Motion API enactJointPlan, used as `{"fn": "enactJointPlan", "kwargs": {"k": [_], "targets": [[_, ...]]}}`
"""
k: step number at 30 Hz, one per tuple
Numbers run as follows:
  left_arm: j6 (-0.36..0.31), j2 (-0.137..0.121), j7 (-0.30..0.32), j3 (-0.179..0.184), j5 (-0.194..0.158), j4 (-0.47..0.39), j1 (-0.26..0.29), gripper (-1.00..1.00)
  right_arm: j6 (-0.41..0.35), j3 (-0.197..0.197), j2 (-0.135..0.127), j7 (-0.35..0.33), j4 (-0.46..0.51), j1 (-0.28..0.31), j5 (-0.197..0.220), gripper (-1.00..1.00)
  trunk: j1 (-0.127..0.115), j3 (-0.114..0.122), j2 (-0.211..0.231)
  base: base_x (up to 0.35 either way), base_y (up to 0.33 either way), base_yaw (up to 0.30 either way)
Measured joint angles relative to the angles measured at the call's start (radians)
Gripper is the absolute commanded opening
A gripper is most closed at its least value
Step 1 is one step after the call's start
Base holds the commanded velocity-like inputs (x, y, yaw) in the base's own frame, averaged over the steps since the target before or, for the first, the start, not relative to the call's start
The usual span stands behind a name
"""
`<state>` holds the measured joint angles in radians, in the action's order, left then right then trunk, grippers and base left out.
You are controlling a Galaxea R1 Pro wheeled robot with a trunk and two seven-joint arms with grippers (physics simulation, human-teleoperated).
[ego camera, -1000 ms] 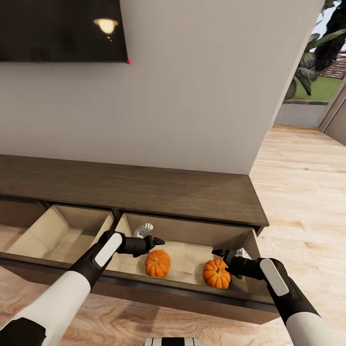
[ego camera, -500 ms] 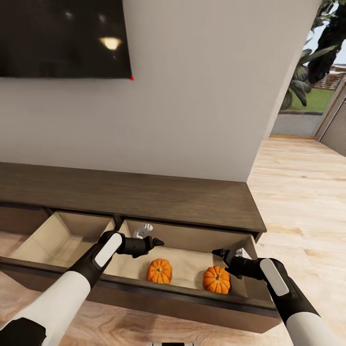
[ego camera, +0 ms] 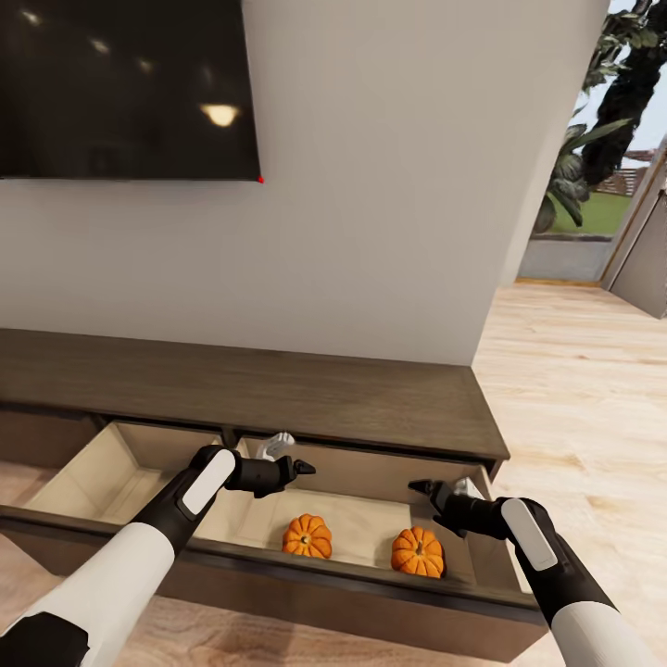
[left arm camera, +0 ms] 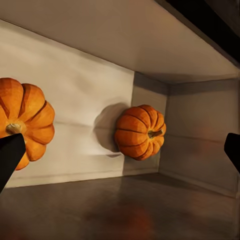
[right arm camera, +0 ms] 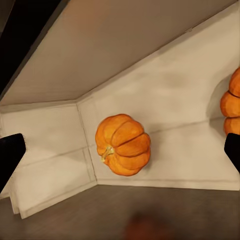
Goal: Place each of the two pumpkins and all three candles from the living room inside a cabinet in the living room (use any cabinet), then make sure every cabinet is closed, and position the cauldron so it is next to a table in the living room.
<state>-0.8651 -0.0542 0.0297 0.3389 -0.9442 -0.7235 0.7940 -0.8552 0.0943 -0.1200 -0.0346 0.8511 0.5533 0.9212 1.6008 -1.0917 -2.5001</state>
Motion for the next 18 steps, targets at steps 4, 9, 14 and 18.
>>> {"fn": "enactJointPlan", "kwargs": {"k": [4, 9, 14, 18], "targets": [[0.0, 0.0, 0.0, 0.0, 0.0, 0.0, 0.0, 1.0, 0.0, 0.0, 0.0, 0.0, 0.0, 0.0, 0.0, 1.0, -0.01, 0.014, 0.018, 0.0, 0.0, 0.0], [-0.001, 0.0, 0.0, 0.0, 0.0, 0.0, 0.0, 1.0, 0.0, 0.0, 0.0, 0.0, 0.0, 0.0, 0.0, 1.0, -0.029, 0.029, 0.053, 0.0, 0.0, 0.0], [-0.005, 0.001, -0.002, 0.001, 0.004, 0.0, 0.003, 1.0, 0.0, 0.0, 0.0, 0.0, 0.0, 0.0, 0.0, 1.0, -0.049, 0.045, 0.088, 0.0, 0.0, 0.0], [-0.008, 0.002, -0.014, 0.001, 0.004, 0.0, 0.004, 1.0, 0.0, 0.0, 0.0, 0.0, 0.0, 0.0, 0.0, 1.0, -0.064, 0.058, 0.116, 0.0, 0.0, 0.0]]}}
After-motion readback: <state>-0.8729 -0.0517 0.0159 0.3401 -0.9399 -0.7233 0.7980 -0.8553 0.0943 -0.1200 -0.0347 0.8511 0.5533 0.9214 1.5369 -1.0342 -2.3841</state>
